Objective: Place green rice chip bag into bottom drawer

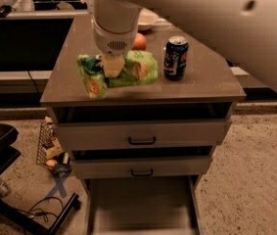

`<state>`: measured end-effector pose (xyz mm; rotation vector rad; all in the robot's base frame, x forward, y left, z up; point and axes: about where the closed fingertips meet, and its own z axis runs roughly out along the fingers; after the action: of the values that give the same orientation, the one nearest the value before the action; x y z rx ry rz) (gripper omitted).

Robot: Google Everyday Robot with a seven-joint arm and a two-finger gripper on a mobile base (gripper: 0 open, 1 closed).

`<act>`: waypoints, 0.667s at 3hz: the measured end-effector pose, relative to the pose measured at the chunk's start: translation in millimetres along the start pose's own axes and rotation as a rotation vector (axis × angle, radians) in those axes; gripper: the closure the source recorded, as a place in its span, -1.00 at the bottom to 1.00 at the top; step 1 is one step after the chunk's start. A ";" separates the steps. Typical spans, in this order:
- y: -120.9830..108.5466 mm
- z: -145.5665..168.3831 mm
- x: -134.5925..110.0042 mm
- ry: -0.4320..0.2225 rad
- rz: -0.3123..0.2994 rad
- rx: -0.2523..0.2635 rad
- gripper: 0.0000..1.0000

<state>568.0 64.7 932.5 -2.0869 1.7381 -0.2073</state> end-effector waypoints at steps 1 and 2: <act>63.1 -14.2 23.5 -0.047 0.151 -0.003 1.00; 120.1 27.4 67.4 -0.121 0.281 -0.073 1.00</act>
Offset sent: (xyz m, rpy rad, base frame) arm -0.1425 -0.1478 -0.2014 0.4582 0.4293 -0.2389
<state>483.5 -10.7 849.3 -1.8339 1.9624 0.0641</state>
